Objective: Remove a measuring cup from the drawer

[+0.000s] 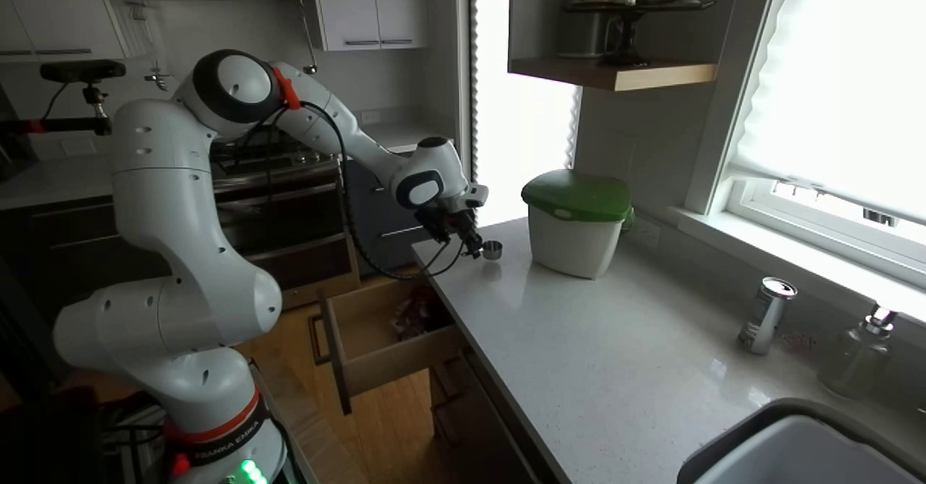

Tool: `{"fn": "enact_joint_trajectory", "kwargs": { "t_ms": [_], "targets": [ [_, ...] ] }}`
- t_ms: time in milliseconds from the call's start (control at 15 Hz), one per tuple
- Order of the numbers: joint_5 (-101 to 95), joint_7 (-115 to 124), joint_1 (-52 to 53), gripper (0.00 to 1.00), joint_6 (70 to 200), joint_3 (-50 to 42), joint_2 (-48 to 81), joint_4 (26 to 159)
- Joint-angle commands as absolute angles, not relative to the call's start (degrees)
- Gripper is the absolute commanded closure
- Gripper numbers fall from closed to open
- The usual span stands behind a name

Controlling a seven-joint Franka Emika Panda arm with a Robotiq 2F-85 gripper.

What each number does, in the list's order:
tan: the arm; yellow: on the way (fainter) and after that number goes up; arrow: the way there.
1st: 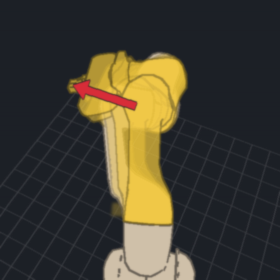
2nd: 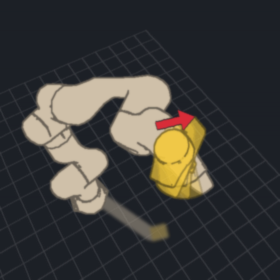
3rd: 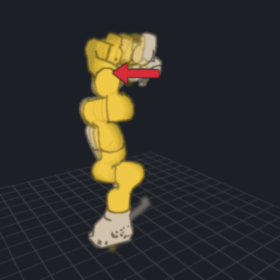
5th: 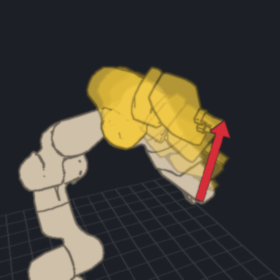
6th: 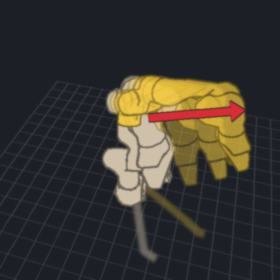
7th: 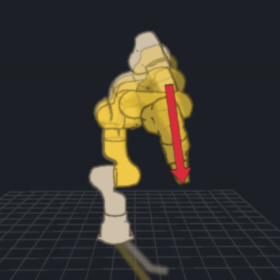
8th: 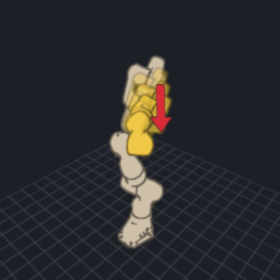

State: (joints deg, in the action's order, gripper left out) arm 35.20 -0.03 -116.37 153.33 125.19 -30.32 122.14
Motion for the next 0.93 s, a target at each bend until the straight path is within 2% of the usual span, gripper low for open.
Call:
{"fn": "enact_joint_trajectory", "kwargs": {
  "t_ms": [0,600,733,867],
  "targets": [
    [38.2,-2.1,-119.9,0.94,152.2,127.9,-33.8,118.6],
    [38.9,-2.6,-122.3,0.94,151.0,129.1,-36.5,116.0],
    [38.8,-2.6,-122.5,0.93,150.8,129.2,-36.8,115.7],
    [38.7,-2.6,-122.7,0.86,150.4,129.2,-37.0,115.4]
  ]
}}
